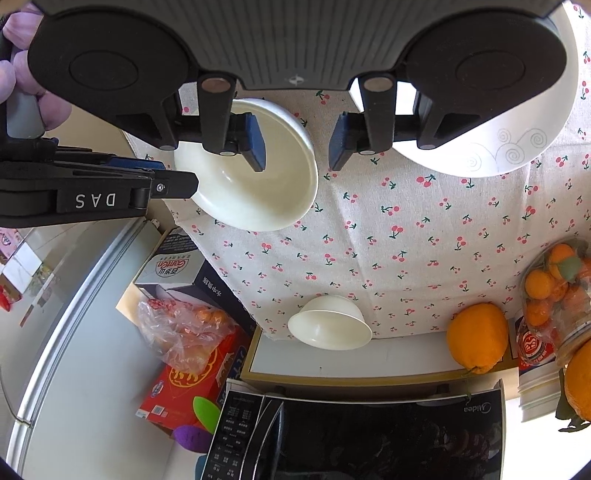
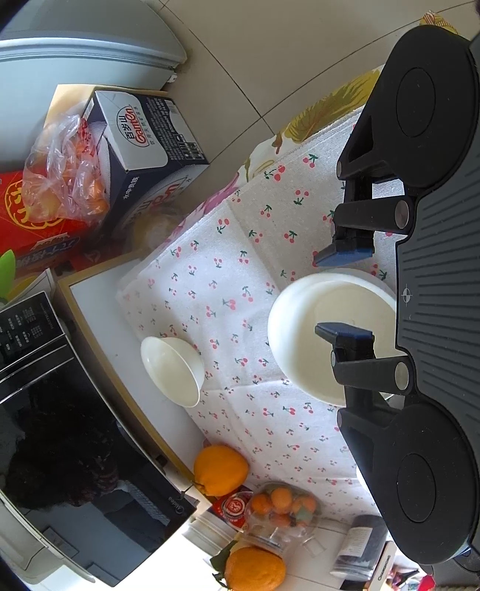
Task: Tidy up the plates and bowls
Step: 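Settle the second bowl inside the large bowl with both tools, then open both tools and move them to the small white bowl by the microwave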
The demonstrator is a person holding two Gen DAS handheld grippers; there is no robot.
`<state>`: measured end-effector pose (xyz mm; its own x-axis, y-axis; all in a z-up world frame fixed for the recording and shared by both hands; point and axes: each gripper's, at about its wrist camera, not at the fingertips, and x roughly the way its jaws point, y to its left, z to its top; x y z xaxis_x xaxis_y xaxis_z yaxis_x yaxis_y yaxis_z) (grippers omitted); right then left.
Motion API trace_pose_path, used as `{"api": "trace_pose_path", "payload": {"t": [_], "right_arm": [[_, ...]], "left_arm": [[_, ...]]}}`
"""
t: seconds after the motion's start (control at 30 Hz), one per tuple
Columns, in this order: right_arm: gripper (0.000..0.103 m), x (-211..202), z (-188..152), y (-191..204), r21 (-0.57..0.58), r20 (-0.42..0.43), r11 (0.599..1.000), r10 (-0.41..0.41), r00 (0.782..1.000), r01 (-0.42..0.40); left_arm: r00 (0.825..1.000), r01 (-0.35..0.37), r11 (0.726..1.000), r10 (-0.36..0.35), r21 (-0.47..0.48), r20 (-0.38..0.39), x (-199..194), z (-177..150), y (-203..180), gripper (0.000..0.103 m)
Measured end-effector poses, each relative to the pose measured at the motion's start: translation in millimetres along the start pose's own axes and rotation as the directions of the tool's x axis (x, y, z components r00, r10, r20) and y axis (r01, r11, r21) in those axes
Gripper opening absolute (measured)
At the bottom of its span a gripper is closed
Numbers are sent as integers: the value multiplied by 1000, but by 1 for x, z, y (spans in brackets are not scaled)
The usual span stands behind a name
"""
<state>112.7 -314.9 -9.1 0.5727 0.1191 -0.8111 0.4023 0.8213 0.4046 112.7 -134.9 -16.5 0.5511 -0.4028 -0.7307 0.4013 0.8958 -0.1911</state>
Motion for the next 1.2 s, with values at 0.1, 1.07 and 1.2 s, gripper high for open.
{"api": "trace_pose_path", "payload": {"t": [0.1, 1.07, 1.2], "right_arm": [[42, -3, 1, -1, 11, 10, 1000, 11, 1000, -11], [86, -38, 4, 11, -217, 186, 975, 81, 979, -39], [87, -39, 4, 11, -243, 190, 969, 80, 979, -32]], "left_arm": [[1000, 1, 1000, -1, -6, 10, -4, 2, 0, 45], [991, -108, 991, 101, 76, 90, -39, 6, 15, 102], [989, -124, 989, 117, 75, 94, -41, 7, 21, 102]]}}
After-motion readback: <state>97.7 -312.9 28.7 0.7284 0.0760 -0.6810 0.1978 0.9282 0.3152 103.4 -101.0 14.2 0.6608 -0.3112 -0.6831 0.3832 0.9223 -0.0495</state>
